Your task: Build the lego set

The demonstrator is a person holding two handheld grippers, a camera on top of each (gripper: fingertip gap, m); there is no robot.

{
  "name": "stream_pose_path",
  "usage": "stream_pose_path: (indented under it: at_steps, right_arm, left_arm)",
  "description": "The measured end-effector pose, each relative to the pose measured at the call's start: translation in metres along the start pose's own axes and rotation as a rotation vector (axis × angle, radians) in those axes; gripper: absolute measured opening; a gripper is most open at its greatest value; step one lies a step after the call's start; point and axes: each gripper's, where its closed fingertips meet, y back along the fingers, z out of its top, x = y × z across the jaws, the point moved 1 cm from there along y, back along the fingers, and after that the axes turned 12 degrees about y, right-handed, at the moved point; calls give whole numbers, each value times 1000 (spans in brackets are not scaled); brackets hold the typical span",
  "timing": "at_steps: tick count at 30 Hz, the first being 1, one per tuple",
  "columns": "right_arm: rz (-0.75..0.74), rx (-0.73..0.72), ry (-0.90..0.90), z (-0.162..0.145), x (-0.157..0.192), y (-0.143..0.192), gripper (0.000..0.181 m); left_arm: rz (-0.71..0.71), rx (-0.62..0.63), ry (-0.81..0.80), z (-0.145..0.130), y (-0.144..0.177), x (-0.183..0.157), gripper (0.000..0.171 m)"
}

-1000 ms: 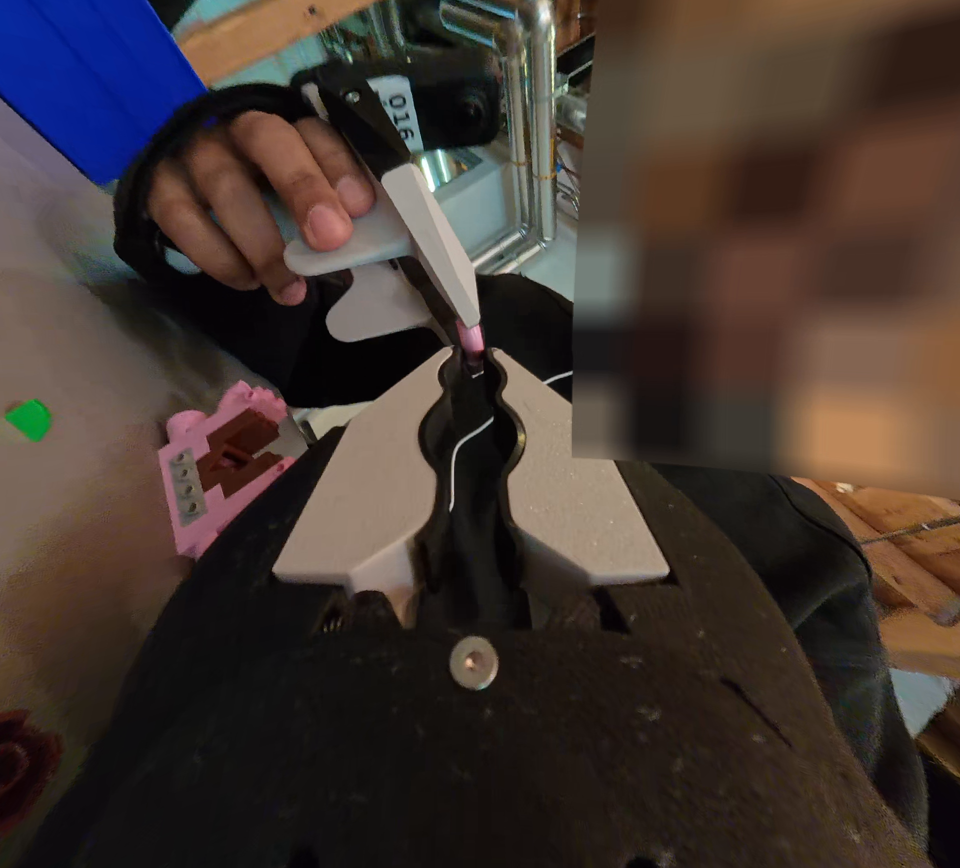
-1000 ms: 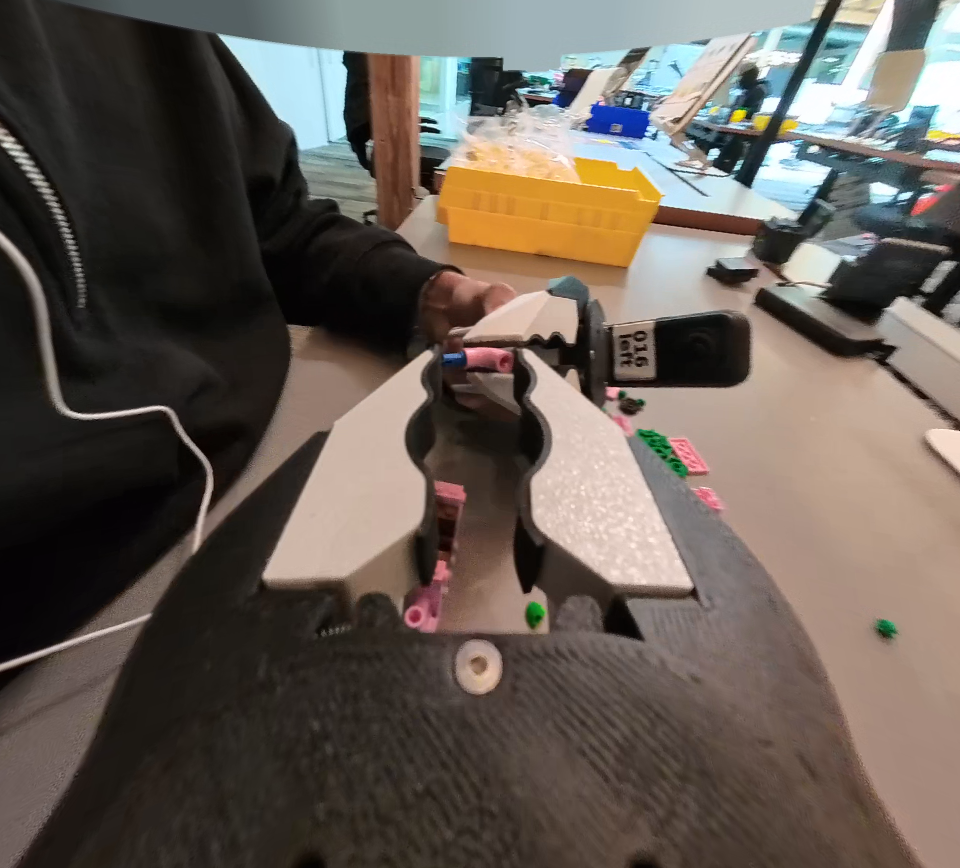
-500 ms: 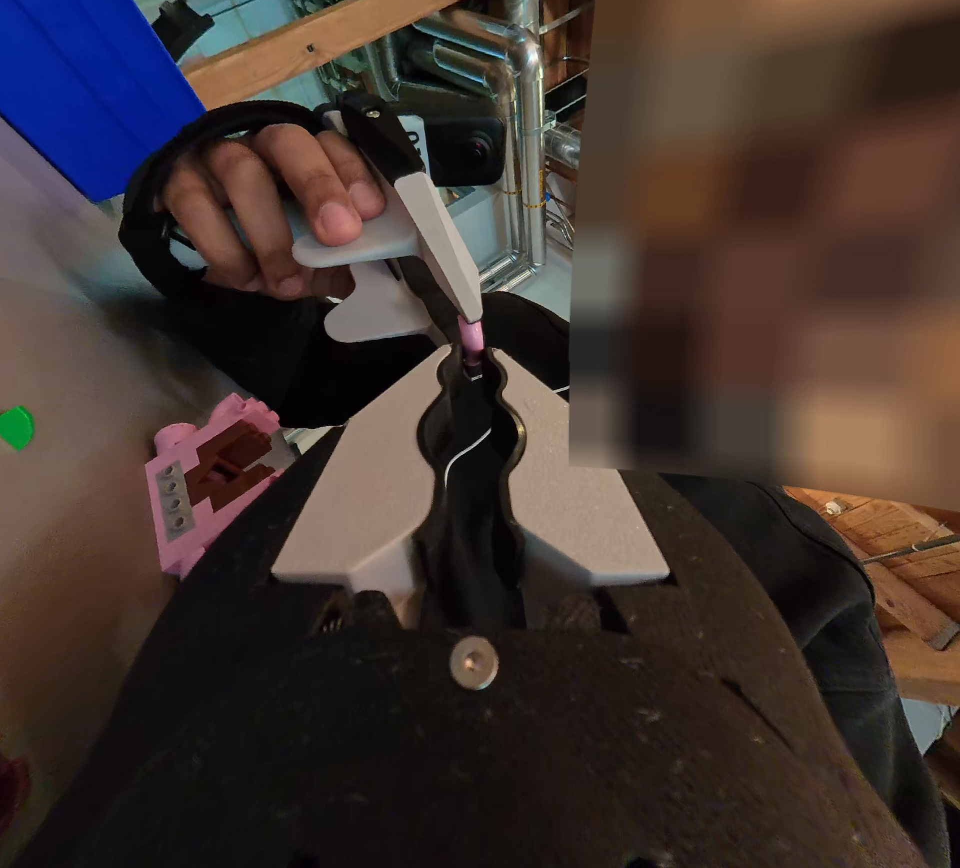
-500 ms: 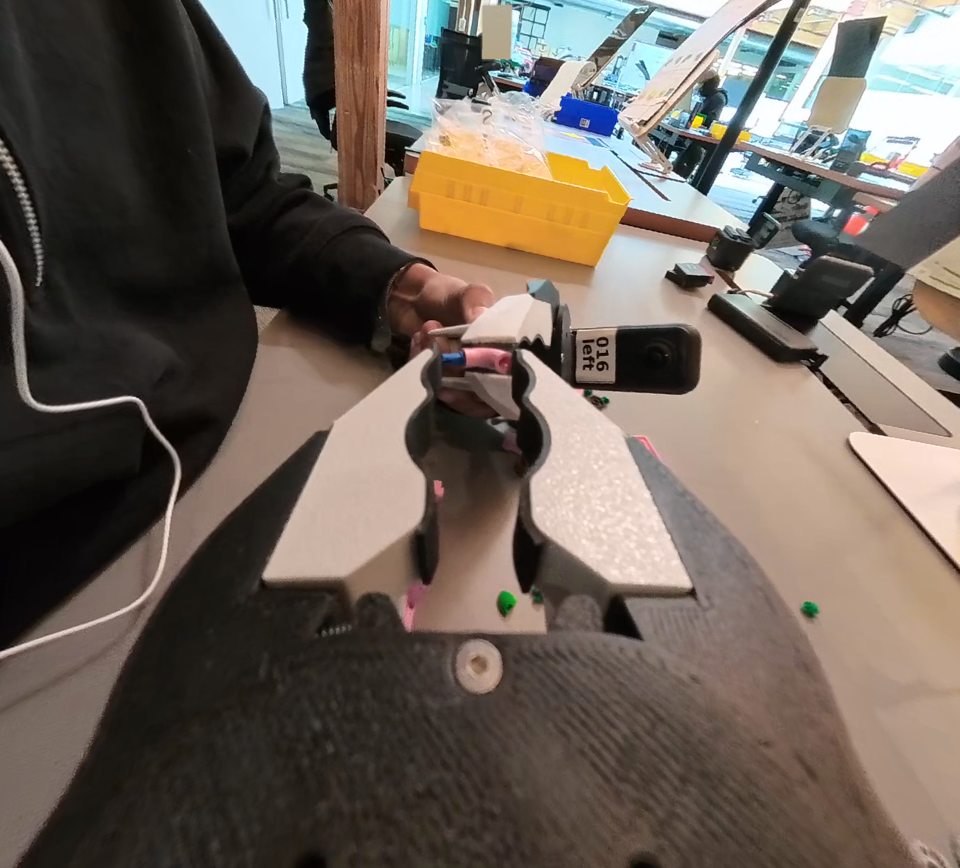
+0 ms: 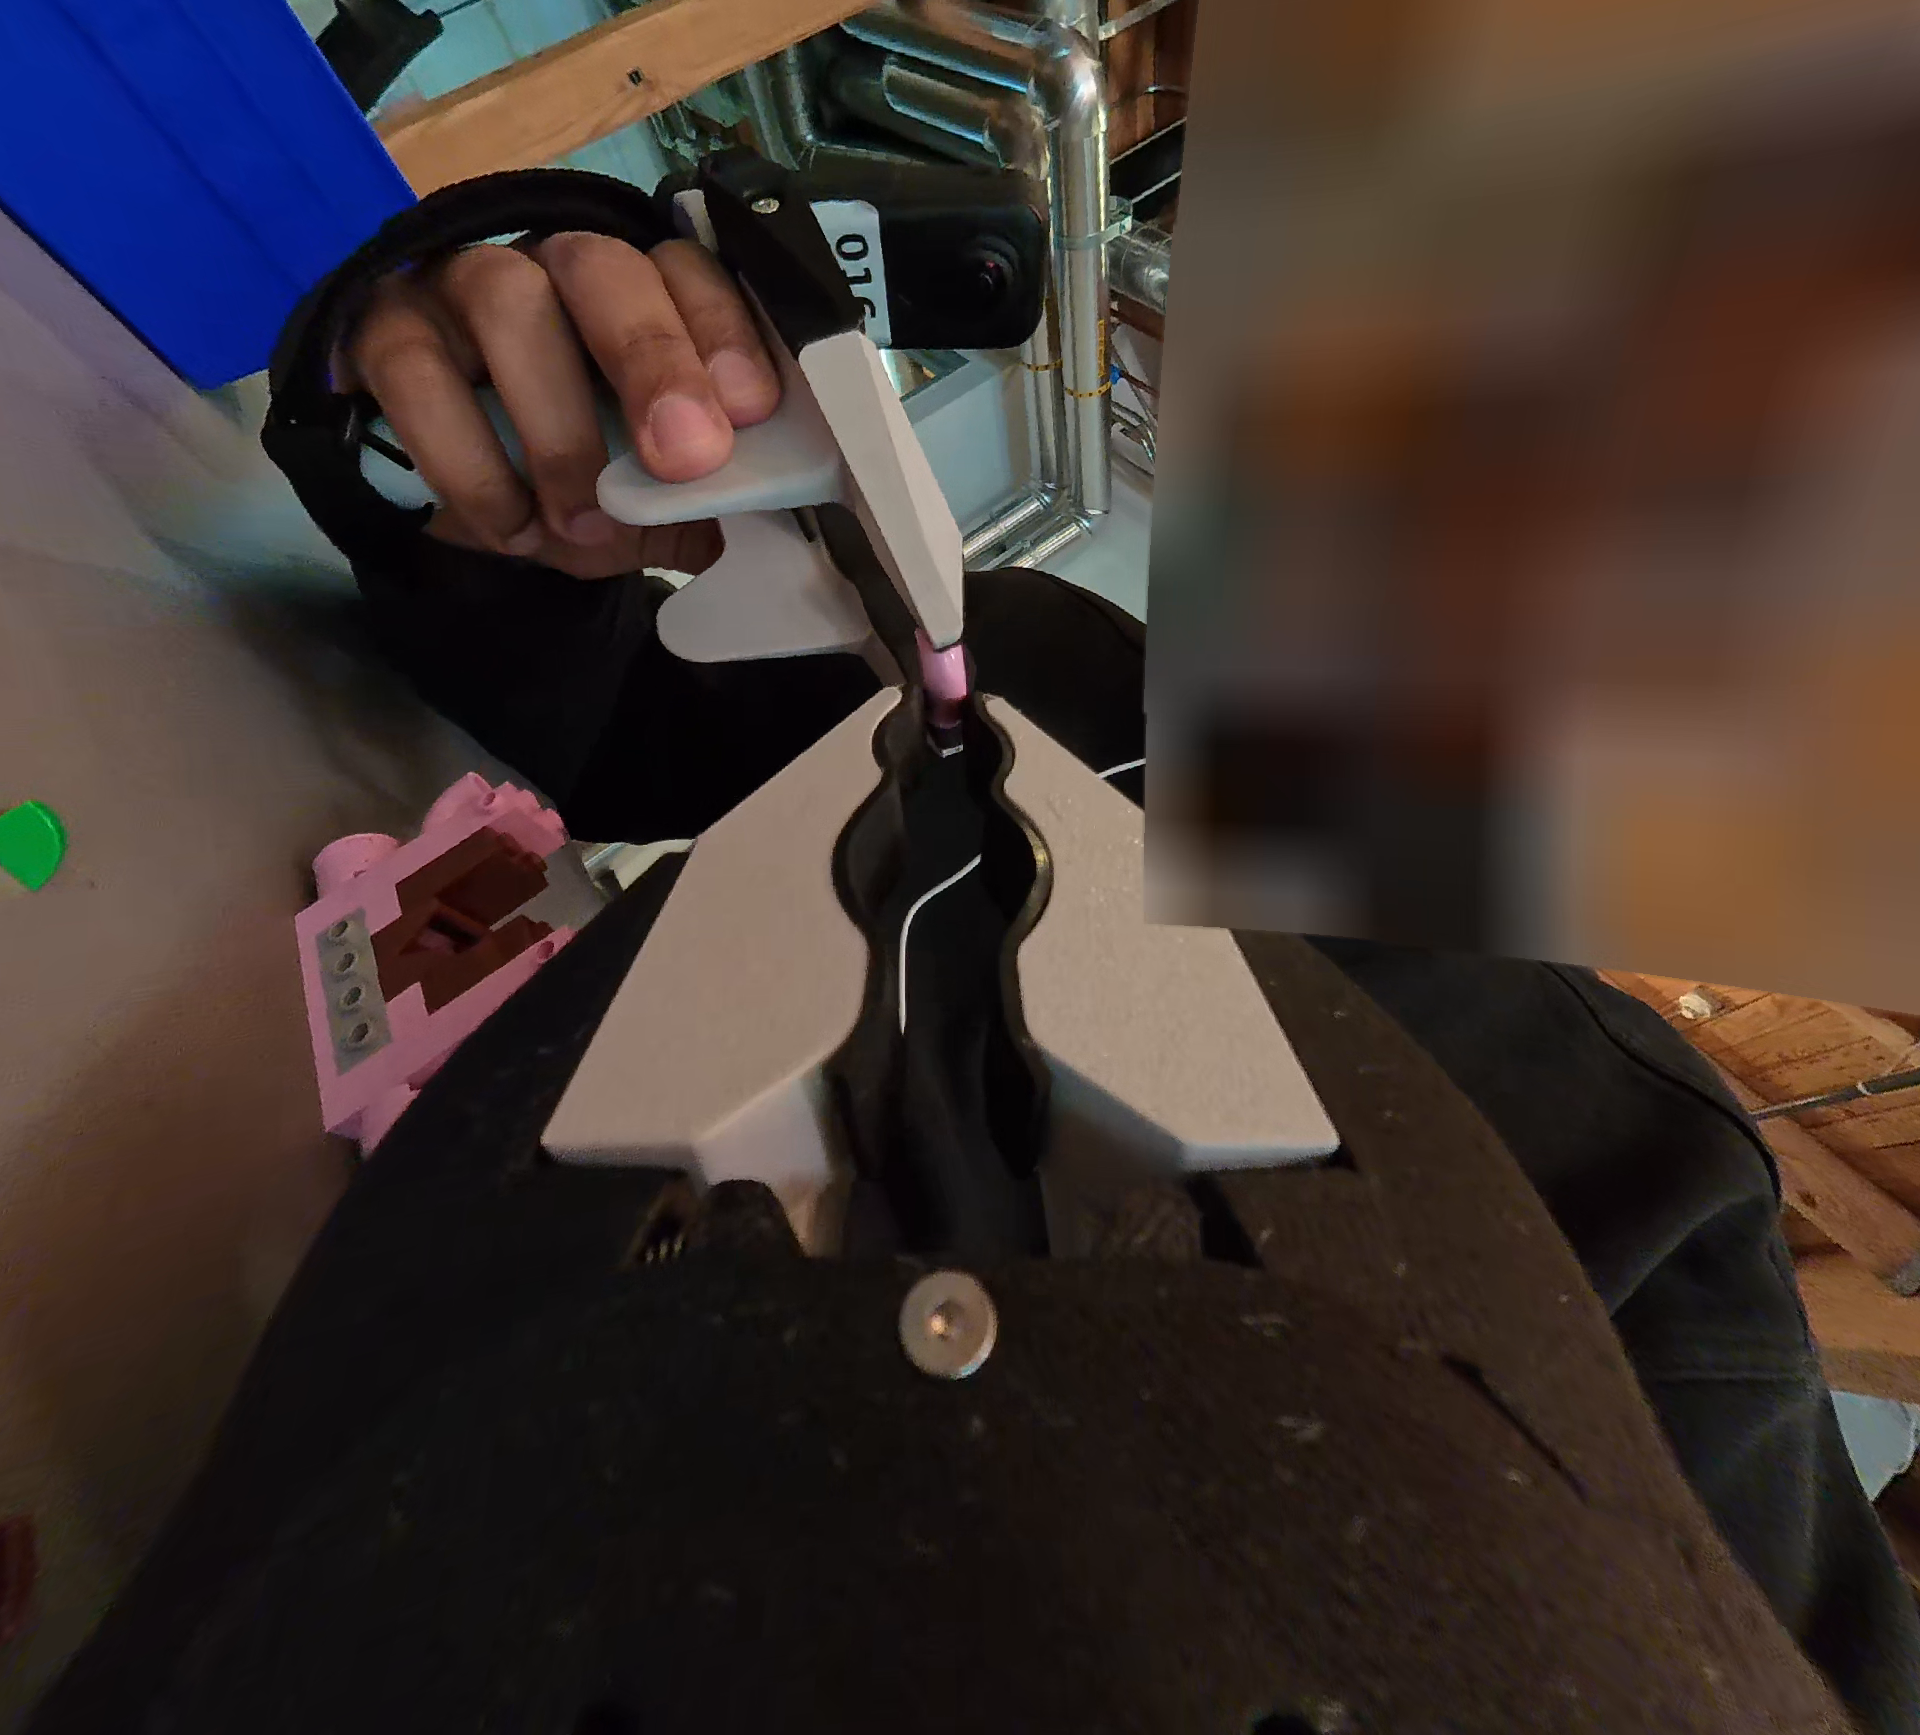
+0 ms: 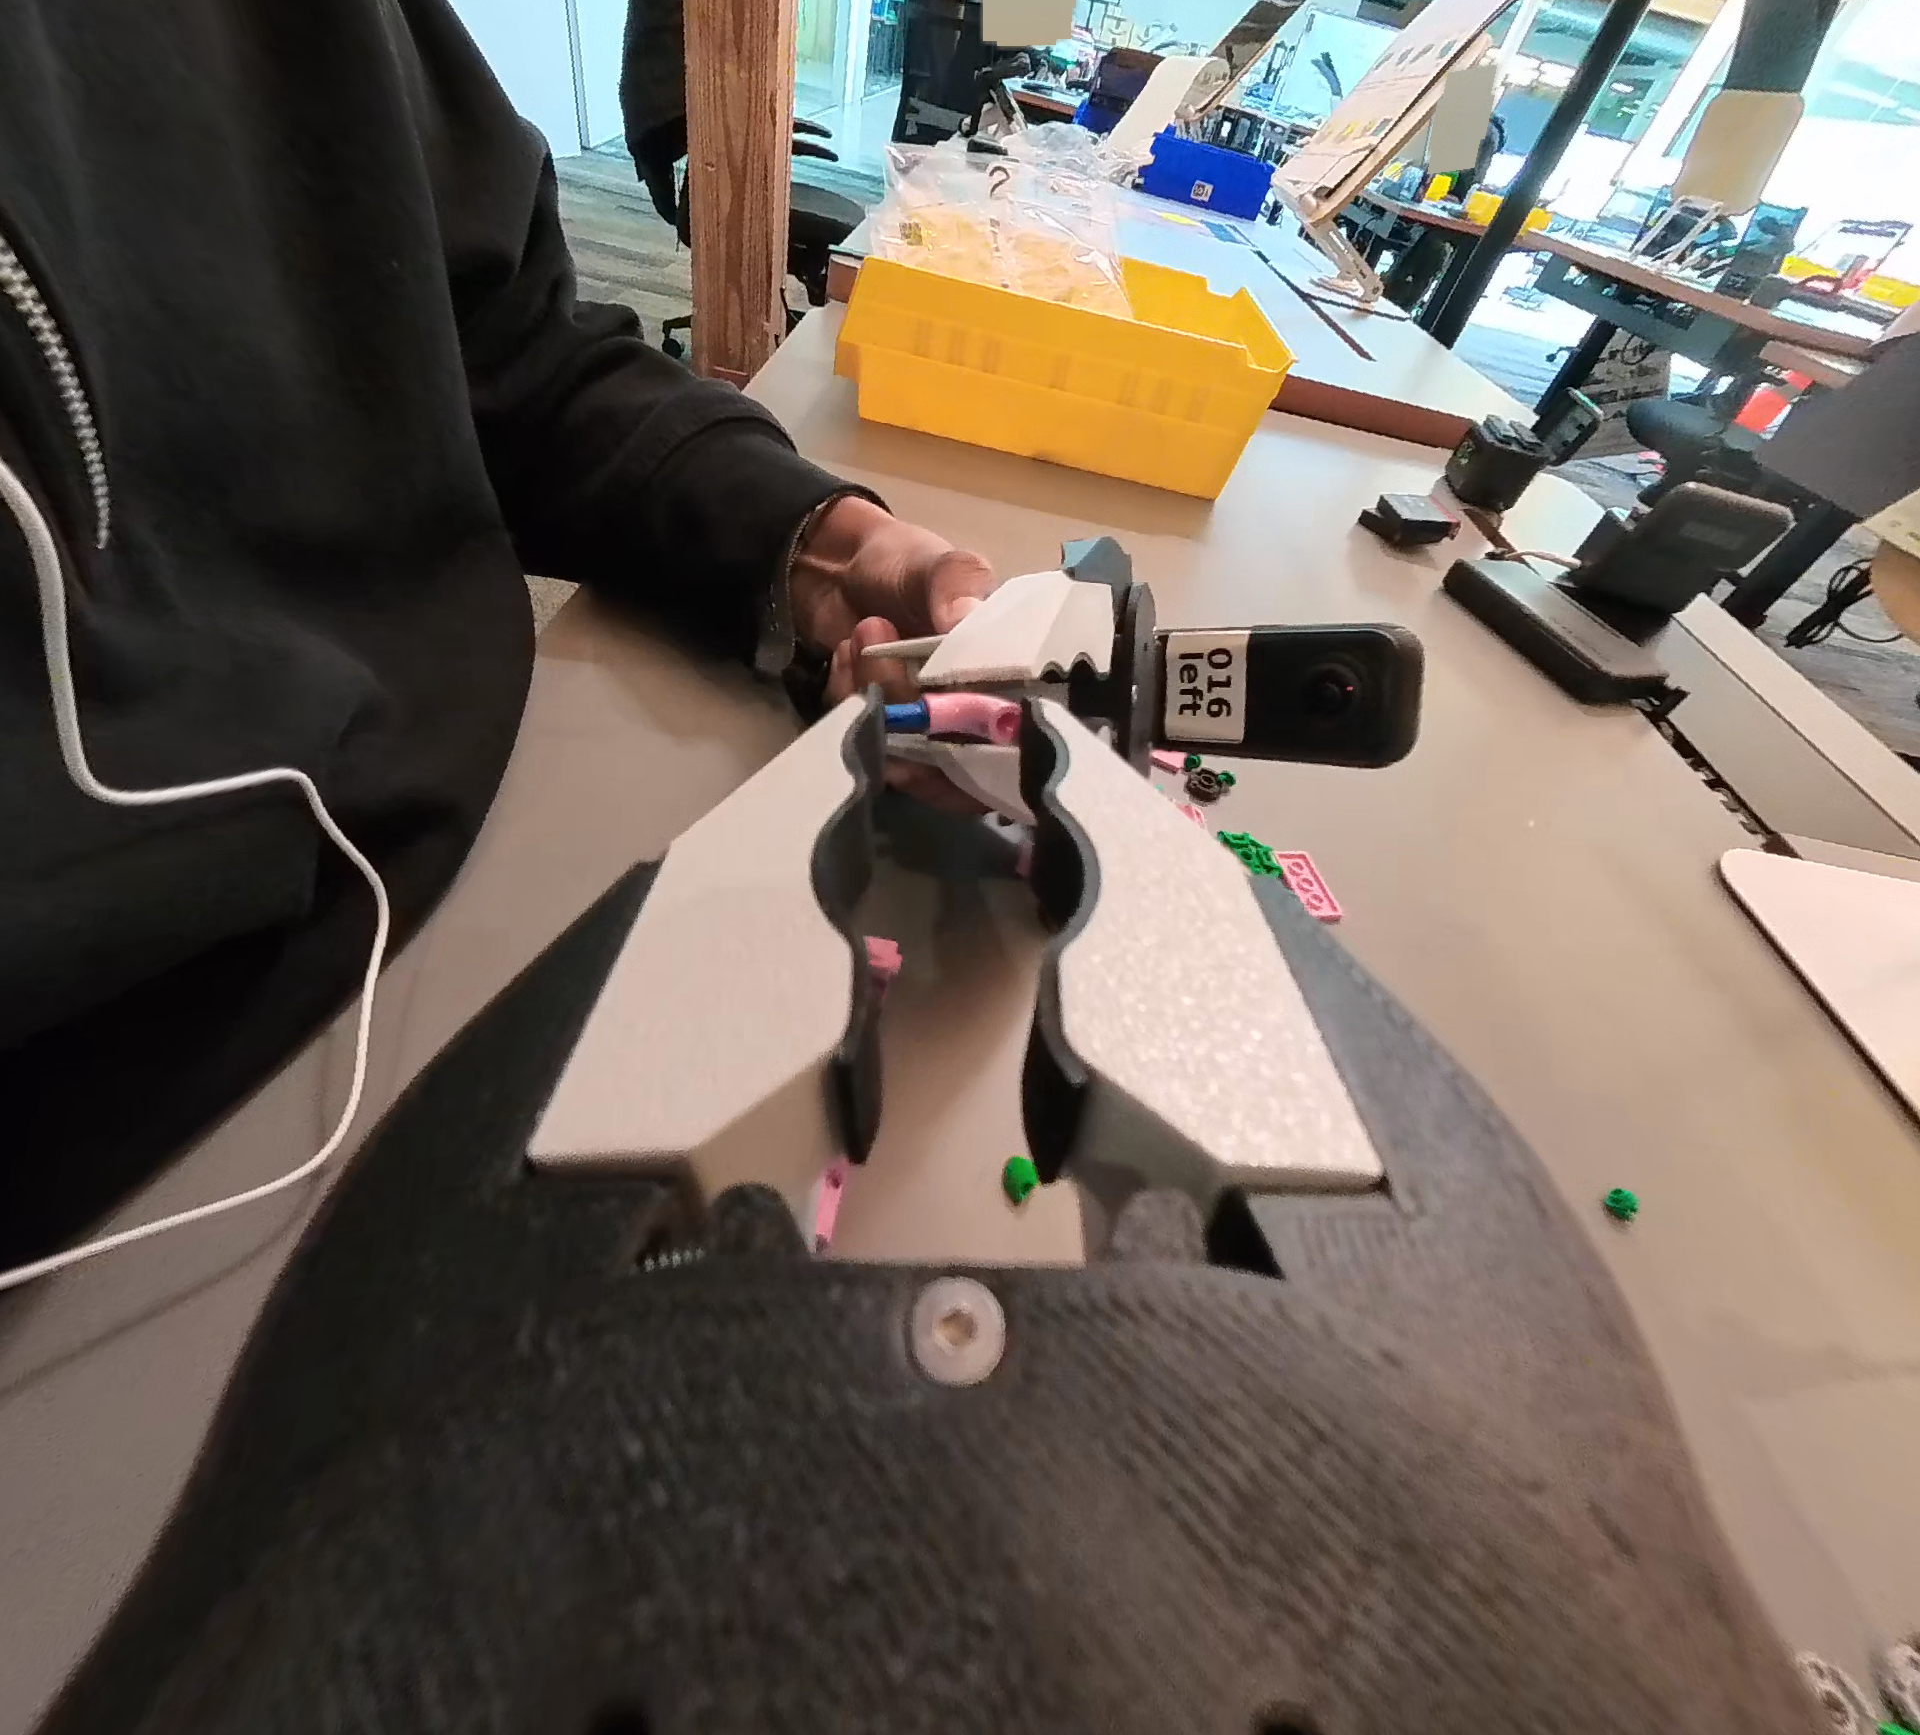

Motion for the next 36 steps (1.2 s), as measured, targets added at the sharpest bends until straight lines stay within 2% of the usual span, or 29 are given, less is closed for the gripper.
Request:
stream_pose_path:
  at_steps: [1,7,13,16,20,23,28,31,36]
  right_arm:
    - [1,6,3,0,0,0,24]
    - [1,32,18,-2,1,-1,23]
    - [-72,-19,17,-2,-7,-2,25]
    - [-116,-35,-12,-3,-16,1,42]
    - [-213,-2,-16,-8,-30,7,44]
    - [-321,73,45,-13,-39,6,37]
    - [-352,185,194,-20,-34,0,22]
    - [-377,175,238,-15,-33,1,0]
    - [-375,167,235,-13,-34,4,0]
  left_arm:
    - [6,1,-4,0,0,0,5]
    - [25,2,-16,-1,1,1,5]
    - [105,-14,-105,5,5,-5,5]
    - [129,-29,-153,8,4,-7,4]
    - [158,-110,-241,19,12,-9,4]
    - [216,-182,-331,29,22,-9,3]
    - [245,-222,-440,32,21,-18,4]
    - [294,-187,-463,29,19,-12,4]
    - [317,-169,-501,27,15,-12,3]
